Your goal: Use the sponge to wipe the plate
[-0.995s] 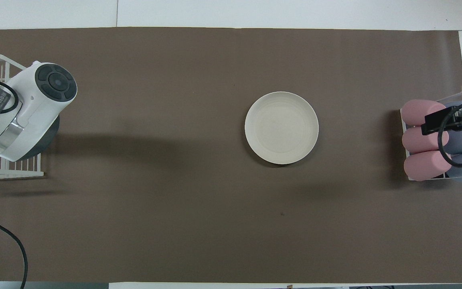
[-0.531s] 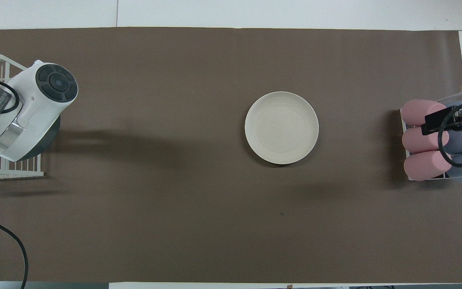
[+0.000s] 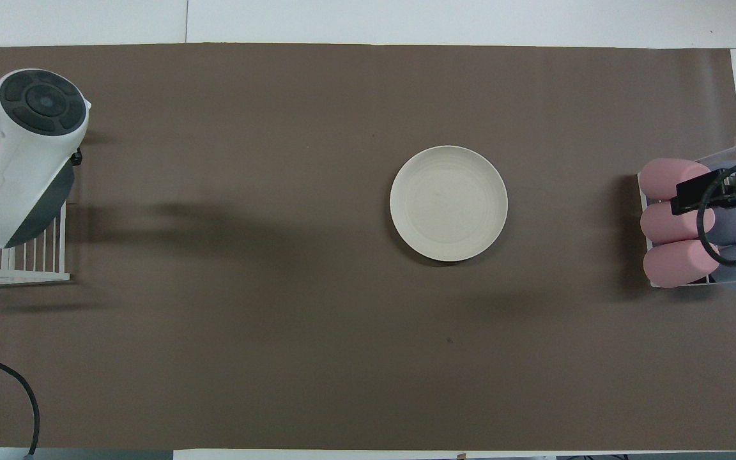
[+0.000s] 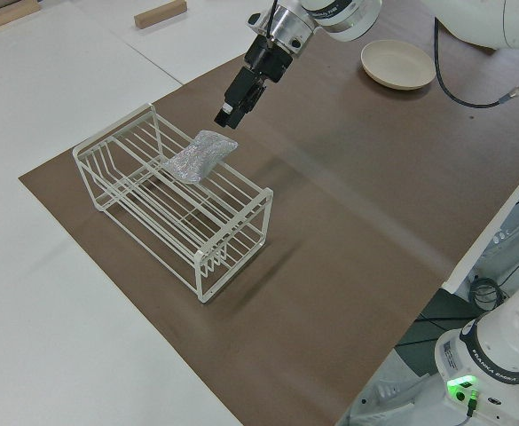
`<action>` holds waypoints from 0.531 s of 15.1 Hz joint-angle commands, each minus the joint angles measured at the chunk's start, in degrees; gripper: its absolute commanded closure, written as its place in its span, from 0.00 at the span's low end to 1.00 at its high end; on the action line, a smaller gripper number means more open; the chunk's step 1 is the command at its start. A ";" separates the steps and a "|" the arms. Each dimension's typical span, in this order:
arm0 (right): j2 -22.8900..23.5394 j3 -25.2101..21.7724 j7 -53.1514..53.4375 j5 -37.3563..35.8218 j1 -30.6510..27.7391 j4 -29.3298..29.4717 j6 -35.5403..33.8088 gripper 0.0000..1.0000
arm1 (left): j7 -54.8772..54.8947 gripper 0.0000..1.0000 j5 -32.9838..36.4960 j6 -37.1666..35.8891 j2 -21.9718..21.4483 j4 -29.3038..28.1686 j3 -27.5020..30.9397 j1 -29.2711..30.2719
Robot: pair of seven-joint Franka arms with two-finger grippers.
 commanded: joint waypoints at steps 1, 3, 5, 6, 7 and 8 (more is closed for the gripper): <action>-0.98 0.48 0.80 -0.76 -0.20 -0.60 -0.25 0.00 | 8.11 0.00 -10.36 -2.82 -2.15 4.30 0.58 0.10; -0.98 0.48 0.80 -0.76 -0.20 -0.69 -0.25 0.00 | 14.88 0.00 -20.36 -4.66 -5.39 4.92 1.28 1.23; -0.98 0.48 0.88 -0.76 -0.20 -0.69 -0.25 0.00 | 19.81 0.00 -29.78 -7.47 -9.08 4.92 1.28 3.87; -0.98 0.48 1.06 -0.76 -0.11 -0.60 -0.25 0.00 | 21.49 0.00 -32.95 -9.31 -10.49 4.92 1.37 3.97; -0.98 0.48 1.15 -0.76 -0.11 -0.60 -0.25 0.00 | 22.72 0.00 -34.64 -11.16 -11.73 4.84 1.37 4.31; -0.98 0.48 1.15 -0.76 -0.11 -0.60 -0.25 0.00 | 23.78 0.00 -36.22 -13.00 -12.52 4.92 1.37 4.23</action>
